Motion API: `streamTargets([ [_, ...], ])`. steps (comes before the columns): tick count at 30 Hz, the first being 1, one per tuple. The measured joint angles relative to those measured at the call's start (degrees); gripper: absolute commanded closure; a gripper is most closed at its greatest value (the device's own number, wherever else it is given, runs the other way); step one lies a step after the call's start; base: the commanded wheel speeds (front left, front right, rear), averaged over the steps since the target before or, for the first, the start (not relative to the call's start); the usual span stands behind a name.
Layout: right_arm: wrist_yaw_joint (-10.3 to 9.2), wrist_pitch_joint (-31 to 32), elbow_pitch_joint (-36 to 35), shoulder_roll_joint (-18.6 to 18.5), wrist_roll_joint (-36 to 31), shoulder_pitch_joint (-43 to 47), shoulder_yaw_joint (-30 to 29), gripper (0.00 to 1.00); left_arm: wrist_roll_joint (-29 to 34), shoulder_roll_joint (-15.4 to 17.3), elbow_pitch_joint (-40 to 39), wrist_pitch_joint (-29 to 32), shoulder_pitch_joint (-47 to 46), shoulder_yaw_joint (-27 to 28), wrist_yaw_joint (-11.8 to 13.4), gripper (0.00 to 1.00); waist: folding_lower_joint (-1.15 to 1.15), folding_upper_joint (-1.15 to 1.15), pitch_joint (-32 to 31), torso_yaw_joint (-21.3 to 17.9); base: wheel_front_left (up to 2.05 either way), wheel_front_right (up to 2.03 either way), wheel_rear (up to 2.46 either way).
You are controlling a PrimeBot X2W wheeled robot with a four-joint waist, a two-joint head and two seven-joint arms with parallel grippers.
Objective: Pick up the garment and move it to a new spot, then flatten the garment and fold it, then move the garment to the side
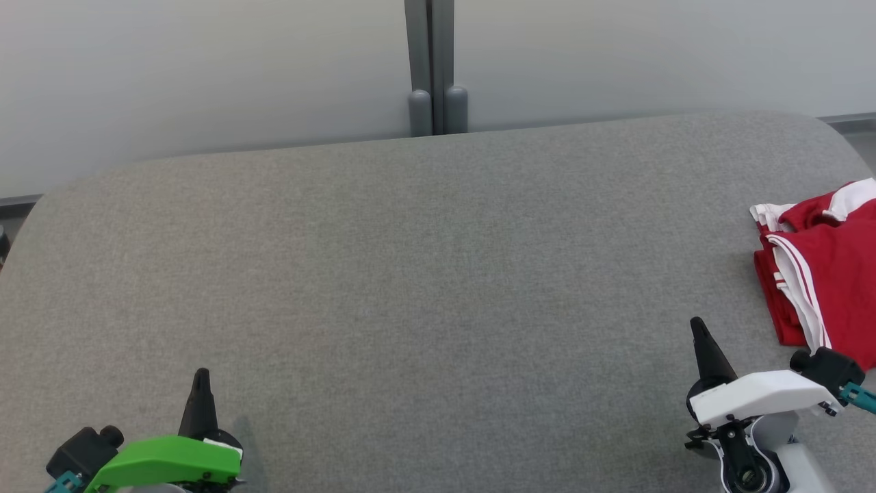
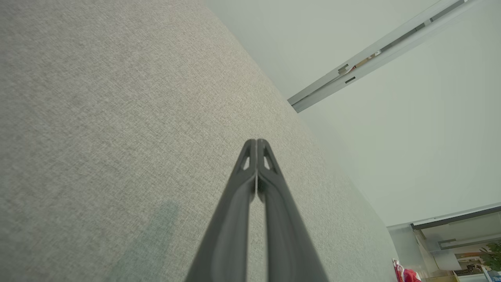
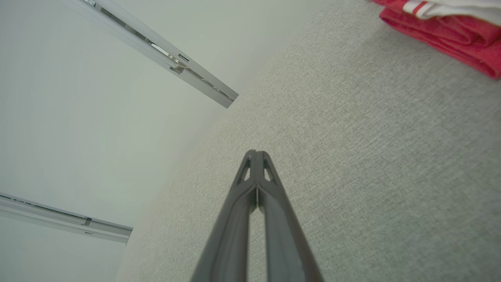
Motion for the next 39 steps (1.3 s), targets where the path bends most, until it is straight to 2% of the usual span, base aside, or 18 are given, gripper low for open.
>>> streamTargets([
  [39, -0.02, 5.9, -6.0, -0.2, 23.0, 1.4, -2.0, 1.00, -21.3, 0.1, -2.5, 6.0, -2.8, 2.7, -0.5, 1.00, 0.00, 0.00, -0.2, 0.9, 0.00, 0.00, 0.00],
])
